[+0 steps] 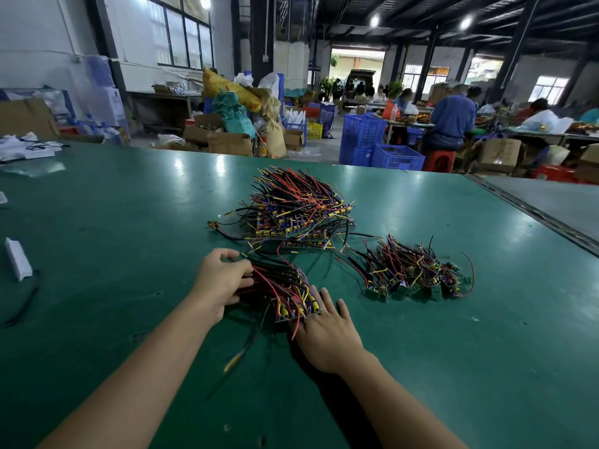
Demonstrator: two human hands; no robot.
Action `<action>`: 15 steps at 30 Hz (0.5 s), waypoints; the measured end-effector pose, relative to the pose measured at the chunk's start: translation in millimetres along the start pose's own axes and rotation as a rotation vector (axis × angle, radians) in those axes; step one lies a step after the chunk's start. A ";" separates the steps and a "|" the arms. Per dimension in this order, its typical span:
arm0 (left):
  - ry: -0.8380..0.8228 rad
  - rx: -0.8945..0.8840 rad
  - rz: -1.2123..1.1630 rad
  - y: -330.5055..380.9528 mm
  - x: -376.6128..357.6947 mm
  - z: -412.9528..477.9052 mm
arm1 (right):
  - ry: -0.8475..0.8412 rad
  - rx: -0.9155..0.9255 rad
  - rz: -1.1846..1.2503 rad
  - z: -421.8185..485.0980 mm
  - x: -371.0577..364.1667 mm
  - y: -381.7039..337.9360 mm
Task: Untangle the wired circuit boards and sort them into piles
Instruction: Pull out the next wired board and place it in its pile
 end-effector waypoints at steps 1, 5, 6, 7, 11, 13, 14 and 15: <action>-0.008 -0.017 -0.034 2.1 -1.6 -0.2 | 0.008 -0.001 0.019 -0.4 1.5 -0.3; 0.022 -0.111 -0.123 -3.4 -2.0 -3.0 | 0.034 -0.003 0.091 -1.8 6.4 -1.7; 0.040 -0.125 -0.172 -8.1 -1.4 -3.9 | 0.050 -0.004 0.113 -2.3 9.0 -1.2; 0.057 -0.138 -0.221 -13.1 -1.0 -4.4 | 0.066 -0.006 0.135 -3.1 11.8 0.1; 0.098 -0.174 -0.349 -24.0 -3.4 -3.6 | 0.107 0.026 0.264 -7.7 26.1 -4.2; 0.112 -0.181 -0.374 -27.3 -5.7 -2.5 | 0.088 0.015 0.437 -9.8 28.0 -2.6; 0.115 -0.184 -0.378 -28.7 -6.8 -2.5 | 0.068 0.006 0.597 -12.8 29.7 -1.7; 0.114 -0.189 -0.378 -29.2 -7.8 -2.7 | 0.027 0.000 0.807 -14.6 30.1 -2.6</action>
Point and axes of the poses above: each hand's wrist, its own z-axis towards the middle knuckle, its own x-axis out of the back of the hand, y = z × x, the point moved 8 cm from there along z, towards the middle knuckle, and after that the axes turned 2 degrees about y, right-handed, at the moved point
